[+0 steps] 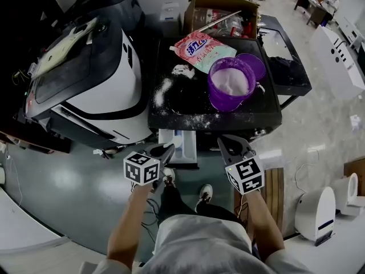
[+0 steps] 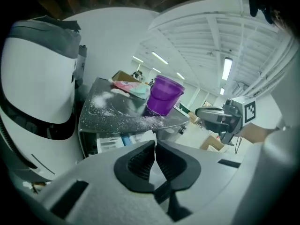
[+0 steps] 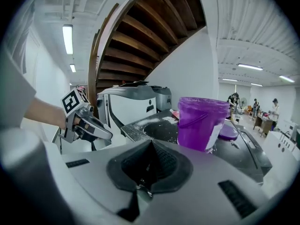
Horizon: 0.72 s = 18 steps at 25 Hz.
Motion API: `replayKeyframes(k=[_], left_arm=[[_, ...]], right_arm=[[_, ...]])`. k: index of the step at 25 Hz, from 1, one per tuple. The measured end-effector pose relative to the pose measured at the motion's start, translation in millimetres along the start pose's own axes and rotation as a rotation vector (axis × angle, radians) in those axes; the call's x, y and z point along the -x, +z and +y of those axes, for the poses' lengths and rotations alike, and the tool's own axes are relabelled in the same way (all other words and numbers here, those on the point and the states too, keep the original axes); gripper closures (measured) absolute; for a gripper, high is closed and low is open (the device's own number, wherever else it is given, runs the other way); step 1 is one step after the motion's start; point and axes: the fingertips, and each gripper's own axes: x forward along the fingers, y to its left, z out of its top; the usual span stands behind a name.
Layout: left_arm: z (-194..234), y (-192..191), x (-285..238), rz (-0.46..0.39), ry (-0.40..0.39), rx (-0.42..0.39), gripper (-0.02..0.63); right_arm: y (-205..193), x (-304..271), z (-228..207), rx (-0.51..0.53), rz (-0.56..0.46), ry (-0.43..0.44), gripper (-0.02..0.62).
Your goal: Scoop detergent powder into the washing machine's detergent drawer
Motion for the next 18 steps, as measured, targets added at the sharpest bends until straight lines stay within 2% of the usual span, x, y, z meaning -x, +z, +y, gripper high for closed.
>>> replayKeyframes(k=[5,10,18], left_arm=[[-4.0,-13.6,-18.5,0.092,-0.005,-0.089,0.591],[-9.0,-22.6,-32.2,0.147,-0.015,-0.130,0.591],[-16.3,-34.7,-48.8,0.230,-0.010,-0.276,0.591]], right_arm=[[-14.3,1.8,-8.6,-0.028,0.020,-0.020,0.597],[-26.0,2.7,-11.8,-0.050,0.038,-0.023,0.597],[-43.3,8.3,-14.8,-0.076,0.064,-0.032,0.597]])
